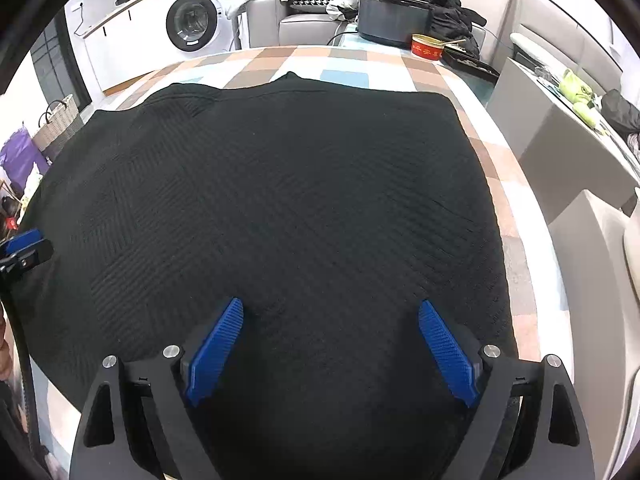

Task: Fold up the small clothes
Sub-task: 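Smooth the spread black sweater flat with both open tools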

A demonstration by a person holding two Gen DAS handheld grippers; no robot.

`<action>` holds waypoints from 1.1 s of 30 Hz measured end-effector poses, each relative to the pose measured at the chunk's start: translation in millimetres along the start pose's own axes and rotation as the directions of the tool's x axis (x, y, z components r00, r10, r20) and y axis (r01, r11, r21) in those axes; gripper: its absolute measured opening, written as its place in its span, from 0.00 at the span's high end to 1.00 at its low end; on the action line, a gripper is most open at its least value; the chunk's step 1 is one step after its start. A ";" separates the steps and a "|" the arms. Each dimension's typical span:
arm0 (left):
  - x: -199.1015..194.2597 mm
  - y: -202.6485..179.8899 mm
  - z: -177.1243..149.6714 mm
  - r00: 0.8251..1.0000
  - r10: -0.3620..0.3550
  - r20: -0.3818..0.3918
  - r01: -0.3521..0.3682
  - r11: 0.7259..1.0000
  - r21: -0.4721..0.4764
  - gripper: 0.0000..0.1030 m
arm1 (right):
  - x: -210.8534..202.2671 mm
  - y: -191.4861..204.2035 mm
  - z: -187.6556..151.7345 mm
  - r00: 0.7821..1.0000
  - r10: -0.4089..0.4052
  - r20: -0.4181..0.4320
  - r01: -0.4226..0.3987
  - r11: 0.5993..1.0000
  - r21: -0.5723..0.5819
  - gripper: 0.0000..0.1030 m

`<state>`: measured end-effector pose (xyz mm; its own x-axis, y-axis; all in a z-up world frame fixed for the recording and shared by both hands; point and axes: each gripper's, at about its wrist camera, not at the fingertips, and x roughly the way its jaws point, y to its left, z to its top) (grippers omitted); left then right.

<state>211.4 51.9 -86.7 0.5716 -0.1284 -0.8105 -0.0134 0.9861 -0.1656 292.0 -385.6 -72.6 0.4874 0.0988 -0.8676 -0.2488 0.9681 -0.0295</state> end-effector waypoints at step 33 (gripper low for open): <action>76.2 -53.5 79.0 0.997 0.075 -0.010 -0.073 0.993 0.094 0.21 | 50.7 45.8 85.6 0.994 0.110 0.005 -0.109 0.988 -0.110 0.09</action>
<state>320.4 -2.3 -95.2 0.5607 -0.0555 -0.8261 0.0223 0.9984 -0.0520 376.9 -316.6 -75.4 0.4611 0.2056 -0.8632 -0.3906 0.9205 0.0105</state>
